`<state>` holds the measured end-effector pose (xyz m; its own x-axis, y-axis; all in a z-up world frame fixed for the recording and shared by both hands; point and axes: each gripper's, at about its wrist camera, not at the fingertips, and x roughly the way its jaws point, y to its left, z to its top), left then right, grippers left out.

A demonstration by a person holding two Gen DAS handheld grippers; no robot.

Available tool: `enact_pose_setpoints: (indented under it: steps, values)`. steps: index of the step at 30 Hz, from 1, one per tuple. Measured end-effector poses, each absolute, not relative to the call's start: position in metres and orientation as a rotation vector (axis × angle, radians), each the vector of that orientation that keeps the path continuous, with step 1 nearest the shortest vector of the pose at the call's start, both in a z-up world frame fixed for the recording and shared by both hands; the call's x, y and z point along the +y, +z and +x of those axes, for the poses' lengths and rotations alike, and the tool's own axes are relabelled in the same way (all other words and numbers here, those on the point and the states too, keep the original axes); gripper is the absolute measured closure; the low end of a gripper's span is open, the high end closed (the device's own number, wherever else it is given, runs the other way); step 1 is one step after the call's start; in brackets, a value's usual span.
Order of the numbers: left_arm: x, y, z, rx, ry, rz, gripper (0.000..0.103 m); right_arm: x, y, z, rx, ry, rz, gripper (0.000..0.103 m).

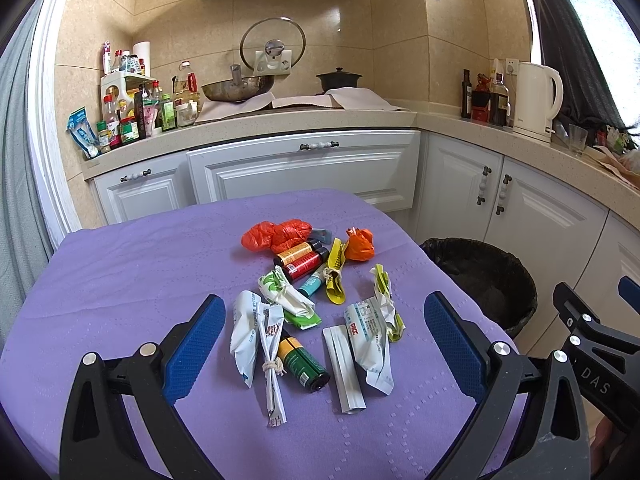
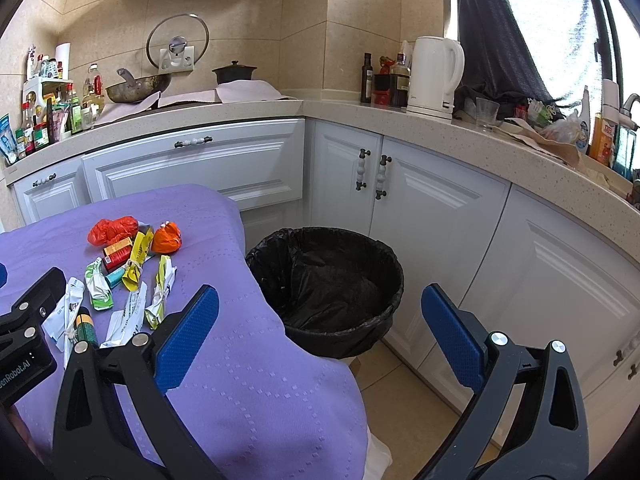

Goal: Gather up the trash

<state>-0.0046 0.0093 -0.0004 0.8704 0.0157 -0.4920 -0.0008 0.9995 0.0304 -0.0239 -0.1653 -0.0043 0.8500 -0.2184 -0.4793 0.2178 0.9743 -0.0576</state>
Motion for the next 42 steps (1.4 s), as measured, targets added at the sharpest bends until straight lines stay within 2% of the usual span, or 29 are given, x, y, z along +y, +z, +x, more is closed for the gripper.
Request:
enact_pose_setpoints:
  steps: [23, 36, 40, 42]
  values:
    - [0.009, -0.011, -0.004, 0.533, 0.015, 0.034, 0.006, -0.170, -0.011, -0.024, 0.525, -0.227, 0.005, 0.004]
    - [0.068, -0.035, 0.011, 0.636, 0.127, 0.025, 0.007, -0.155, -0.030, -0.006, 0.588, -0.163, 0.033, 0.004]
    - [0.079, -0.047, 0.012, 0.684, 0.140, 0.017, 0.007, -0.146, -0.041, 0.001, 0.622, -0.131, 0.025, 0.014]
    - [0.080, -0.052, 0.012, 0.701, 0.140, 0.023, 0.007, -0.142, -0.045, 0.006, 0.642, -0.119, 0.021, 0.016]
